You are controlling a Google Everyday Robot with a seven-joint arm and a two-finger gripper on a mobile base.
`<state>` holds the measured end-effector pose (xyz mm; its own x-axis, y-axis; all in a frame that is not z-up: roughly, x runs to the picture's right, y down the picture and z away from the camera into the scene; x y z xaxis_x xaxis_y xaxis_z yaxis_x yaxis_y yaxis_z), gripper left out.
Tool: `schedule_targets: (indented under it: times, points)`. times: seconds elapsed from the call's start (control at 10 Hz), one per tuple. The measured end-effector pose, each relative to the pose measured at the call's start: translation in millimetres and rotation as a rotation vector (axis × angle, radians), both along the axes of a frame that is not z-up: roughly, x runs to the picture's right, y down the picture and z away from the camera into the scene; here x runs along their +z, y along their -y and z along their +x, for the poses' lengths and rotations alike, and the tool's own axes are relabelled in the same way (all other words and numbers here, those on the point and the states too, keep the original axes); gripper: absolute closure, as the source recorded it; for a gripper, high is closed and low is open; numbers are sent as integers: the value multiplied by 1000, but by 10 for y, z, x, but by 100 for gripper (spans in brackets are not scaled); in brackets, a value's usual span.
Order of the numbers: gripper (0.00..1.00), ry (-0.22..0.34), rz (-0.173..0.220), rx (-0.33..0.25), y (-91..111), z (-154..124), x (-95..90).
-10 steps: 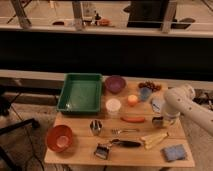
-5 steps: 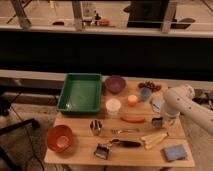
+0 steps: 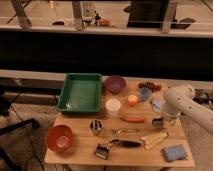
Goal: Wipe table surface with eraser
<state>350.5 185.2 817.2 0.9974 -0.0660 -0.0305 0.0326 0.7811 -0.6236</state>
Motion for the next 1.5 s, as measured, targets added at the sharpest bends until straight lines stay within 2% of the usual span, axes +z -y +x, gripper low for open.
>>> schedule_targets:
  times: [0.6,0.8,1.1,1.2,1.5]
  points:
    - [26,-47,13,-6,69,21,121]
    - [21,-52,25,-5,92,29,141]
    - [39,-65,41,-3,101,67,126]
    - [38,-65,44,-4,106,57,126]
    - [20,-64,48,-11,115,29,119]
